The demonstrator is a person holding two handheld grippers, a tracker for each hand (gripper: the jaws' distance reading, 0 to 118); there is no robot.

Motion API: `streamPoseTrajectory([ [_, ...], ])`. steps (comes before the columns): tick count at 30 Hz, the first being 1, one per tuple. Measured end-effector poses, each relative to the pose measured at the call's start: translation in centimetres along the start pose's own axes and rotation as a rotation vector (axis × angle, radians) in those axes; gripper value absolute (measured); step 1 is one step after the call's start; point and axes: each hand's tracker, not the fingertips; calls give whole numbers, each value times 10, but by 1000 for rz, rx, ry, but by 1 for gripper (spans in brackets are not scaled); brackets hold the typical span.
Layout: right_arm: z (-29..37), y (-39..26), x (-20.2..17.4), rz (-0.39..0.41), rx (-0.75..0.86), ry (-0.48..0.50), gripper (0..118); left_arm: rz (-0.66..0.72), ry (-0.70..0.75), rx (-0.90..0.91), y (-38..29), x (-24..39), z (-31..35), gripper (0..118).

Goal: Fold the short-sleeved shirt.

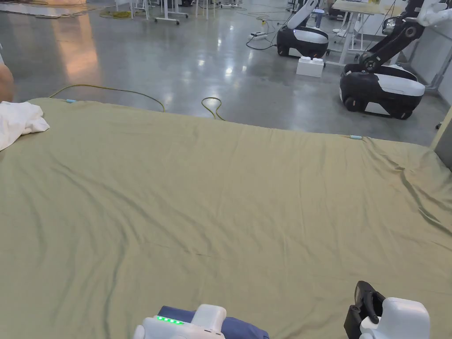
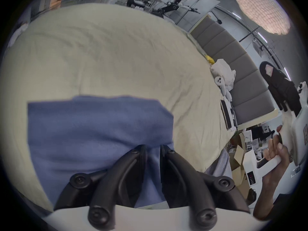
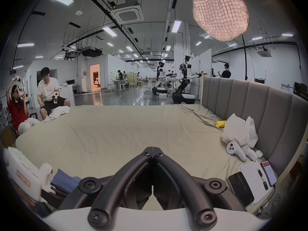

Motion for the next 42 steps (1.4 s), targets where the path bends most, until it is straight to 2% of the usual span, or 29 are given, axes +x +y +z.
streamPoseTrajectory([
  [3, -4, 5, -6, 7, 14, 6, 0, -42, 57, 153, 12, -5, 28, 21],
  [8, -14, 15, -20, 26, 45, 22, 0, -111, 275, 459, 28, -18, 75, 21],
  [14, -18, 35, -32, 6, 107, 25, 0, -177, 515, 807, 31, -24, 126, 21],
  [20, -20, 47, -41, -14, 164, 11, 0, -143, 629, 1033, 25, -35, 151, 21],
  [25, -15, 51, -46, -11, 164, 6, 0, -111, 654, 1027, 21, -46, 159, 21],
  [28, -3, 40, -53, -21, 102, 43, 0, -95, 643, 1005, 14, -56, 164, 21],
  [31, 11, 11, -75, -5, -9, 128, 0, -74, 626, 967, 4, -67, 166, 21],
  [34, 16, -29, -104, 54, -117, 216, 0, -46, 595, 896, -9, -80, 163, 21],
  [36, 12, -54, -124, 52, -190, 273, 0, -20, 574, 851, -19, -90, 159, 21],
  [40, -2, -93, -148, 66, -267, 290, 0, 35, 492, 727, -34, -109, 150, 21],
  [42, -10, -116, -155, 117, -319, 266, 0, 72, 440, 655, -40, -120, 142, 21],
])
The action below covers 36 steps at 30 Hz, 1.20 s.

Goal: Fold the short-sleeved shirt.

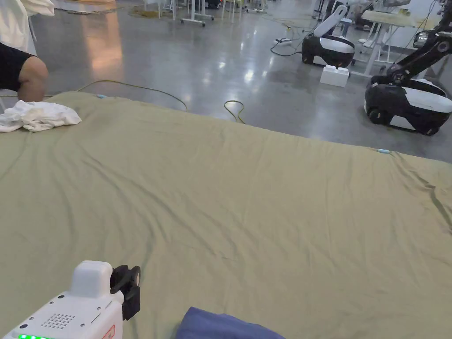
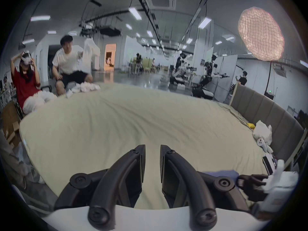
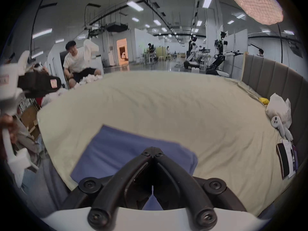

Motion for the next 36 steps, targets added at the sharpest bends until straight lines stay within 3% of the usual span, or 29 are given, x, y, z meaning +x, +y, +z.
streamPoseTrajectory([
  [3, -15, -23, 4, -5, -61, -64, 0, 83, -69, -103, -12, -12, -10, 22],
  [4, -15, -27, 10, -48, -68, -46, 0, 115, -103, -142, -16, -17, -15, 28],
  [7, -11, -31, 13, -51, -41, -50, 0, 197, -215, -252, -27, -28, -30, 70],
  [9, -10, -28, 12, -4, -40, -51, 0, 261, -337, -336, -35, -37, -47, 73],
  [14, -12, -28, 16, -30, -44, -40, 0, 322, -546, -551, -55, -35, -89, 78],
  [20, -8, -25, 16, -35, -48, -32, 0, 333, -784, -695, -72, 5, -111, 78],
  [23, -6, -23, 15, -43, -51, -32, 0, 334, -774, -681, -72, 3, -126, 78],
  [26, -7, -24, 18, -48, -51, -32, 0, 462, -799, -686, -79, -8, -136, 74],
  [27, -7, -24, 19, -50, -50, -32, 0, 453, -794, -672, -80, -11, -136, 67],
  [29, -7, -23, 20, -53, -47, -31, 0, 449, -776, -658, -83, -14, -134, 35],
  [36, -7, -25, 19, -37, -35, -23, 0, 526, -841, -603, -88, -17, -121, 25],
])
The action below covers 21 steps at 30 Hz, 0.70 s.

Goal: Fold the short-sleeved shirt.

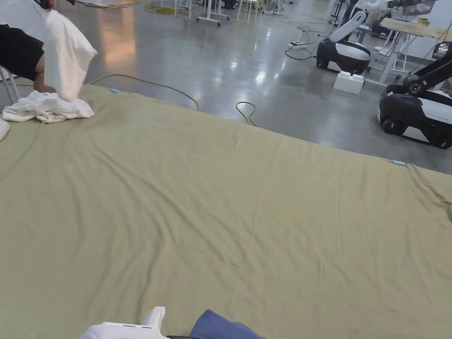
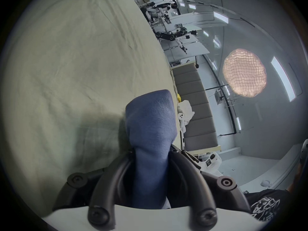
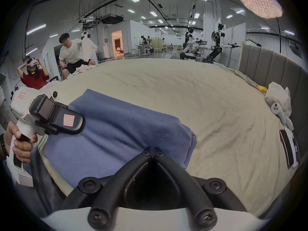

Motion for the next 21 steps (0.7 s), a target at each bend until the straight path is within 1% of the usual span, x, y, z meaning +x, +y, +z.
streamPoseTrajectory([
  [4, 8, 9, -1, 20, 27, 9, 0, 17, -42, 11, 2, 7, 8, 24],
  [6, 15, 22, 0, 26, 66, 0, 0, 10, -52, 15, 7, 16, 17, 24],
  [9, 25, 51, 6, 34, 148, -12, 0, 3, -57, 22, 26, 25, 47, 24],
  [12, 31, 82, 16, 42, 219, -22, 0, -14, -10, 30, 49, 37, 88, 24],
  [13, 32, 93, 21, 46, 243, -35, 0, -52, 31, 40, 57, 49, 105, 24],
  [14, 32, 103, 24, 54, 255, -49, 0, -63, 55, 39, 64, 57, 121, 24],
  [16, 34, 121, 34, 40, 295, -57, 0, -74, 108, 56, 81, 63, 157, 24],
  [18, 34, 136, 43, 37, 307, -90, 0, -91, 167, 83, 98, 60, 194, 24],
  [21, 35, 152, 60, 7, 336, -117, 0, -67, 261, 138, 122, 57, 250, 24],
])
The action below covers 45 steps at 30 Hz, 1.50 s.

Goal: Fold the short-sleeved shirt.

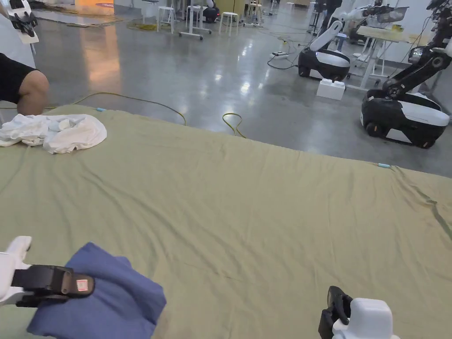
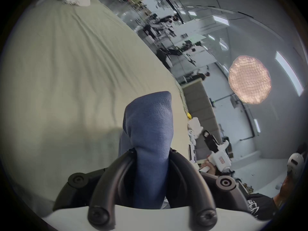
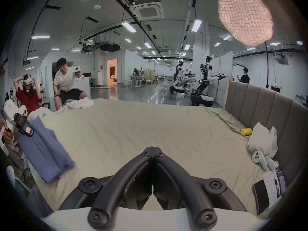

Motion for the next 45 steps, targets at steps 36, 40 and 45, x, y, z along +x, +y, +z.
streamPoseTrajectory([
  [36, -4, 11, 41, -81, 13, -73, 0, -228, 587, 312, 2, 34, 40, 65],
  [40, -5, 10, 42, -83, 14, -73, 0, -336, 561, 359, -29, 66, -26, 64],
  [45, -4, 15, 43, -75, 25, -86, 0, -444, 538, 459, -62, 127, -103, 64],
])
